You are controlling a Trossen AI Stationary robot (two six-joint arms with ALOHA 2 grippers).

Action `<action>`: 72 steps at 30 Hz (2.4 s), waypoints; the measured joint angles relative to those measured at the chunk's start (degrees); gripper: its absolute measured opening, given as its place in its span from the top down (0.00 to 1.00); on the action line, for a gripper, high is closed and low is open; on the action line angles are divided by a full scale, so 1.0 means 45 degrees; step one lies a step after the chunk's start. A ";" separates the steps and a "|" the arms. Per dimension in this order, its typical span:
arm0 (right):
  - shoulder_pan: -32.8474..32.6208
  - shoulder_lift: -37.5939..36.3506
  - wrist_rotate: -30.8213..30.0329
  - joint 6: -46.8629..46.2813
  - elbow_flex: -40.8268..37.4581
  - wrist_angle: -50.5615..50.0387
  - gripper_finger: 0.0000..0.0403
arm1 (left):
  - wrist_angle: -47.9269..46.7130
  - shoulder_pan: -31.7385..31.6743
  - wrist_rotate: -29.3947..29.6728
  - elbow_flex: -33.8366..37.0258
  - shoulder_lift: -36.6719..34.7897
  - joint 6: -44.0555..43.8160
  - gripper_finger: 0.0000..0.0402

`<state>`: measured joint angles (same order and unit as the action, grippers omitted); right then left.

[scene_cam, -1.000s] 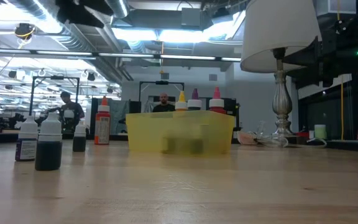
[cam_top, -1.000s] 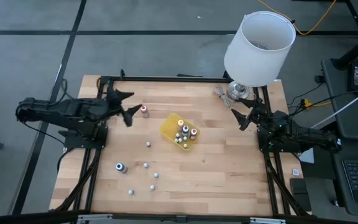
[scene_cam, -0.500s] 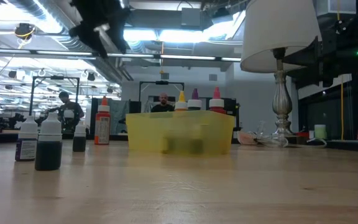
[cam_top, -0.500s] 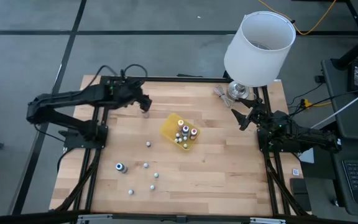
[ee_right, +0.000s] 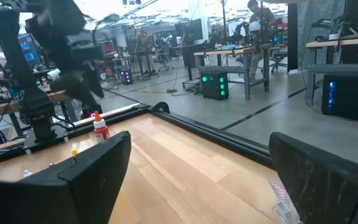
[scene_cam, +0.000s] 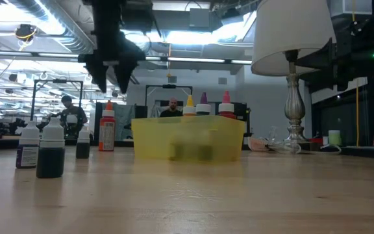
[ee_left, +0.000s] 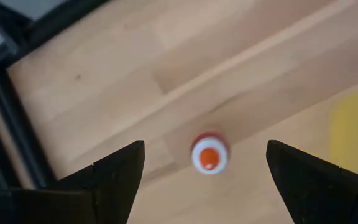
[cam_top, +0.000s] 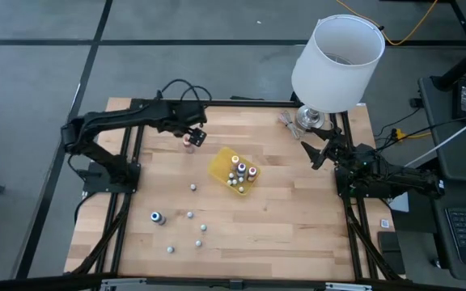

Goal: Pick & Place food coloring
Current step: Put the large orange food coloring bottle into the yellow bin

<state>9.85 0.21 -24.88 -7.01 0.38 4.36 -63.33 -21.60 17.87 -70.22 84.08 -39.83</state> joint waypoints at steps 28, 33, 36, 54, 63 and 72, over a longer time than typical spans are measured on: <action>0.0000 0.0000 0.0000 0.0000 0.0000 0.0004 0.05 | 0.0107 -0.0322 -0.1336 0.0306 0.2365 0.1543 0.18; 0.0000 0.0000 0.0000 0.0000 0.0000 0.0001 0.05 | 0.0183 -0.0409 -0.1589 0.0306 0.2365 0.1737 0.18; 0.0000 0.0000 0.0000 0.0000 0.0000 0.0000 0.05 | 0.0349 -0.0520 -0.1821 0.0306 0.2365 0.2005 0.18; 0.0000 0.0000 0.0000 0.0000 0.0005 0.0000 0.05 | 0.0369 -0.0642 -0.2001 0.0306 0.2360 0.1987 0.34; 0.0000 0.0000 0.0000 0.0000 0.0001 0.0002 0.05 | -0.0168 -0.0642 -0.1913 0.0306 0.2355 0.1348 0.50; 0.0000 0.0000 0.0000 0.0000 0.0000 0.0005 0.05 | -0.0214 -0.0642 -0.1912 0.0306 0.2347 0.1344 0.67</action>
<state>9.85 0.21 -24.88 -7.01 0.38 4.38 -64.29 -24.49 9.27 -68.84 94.64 -33.78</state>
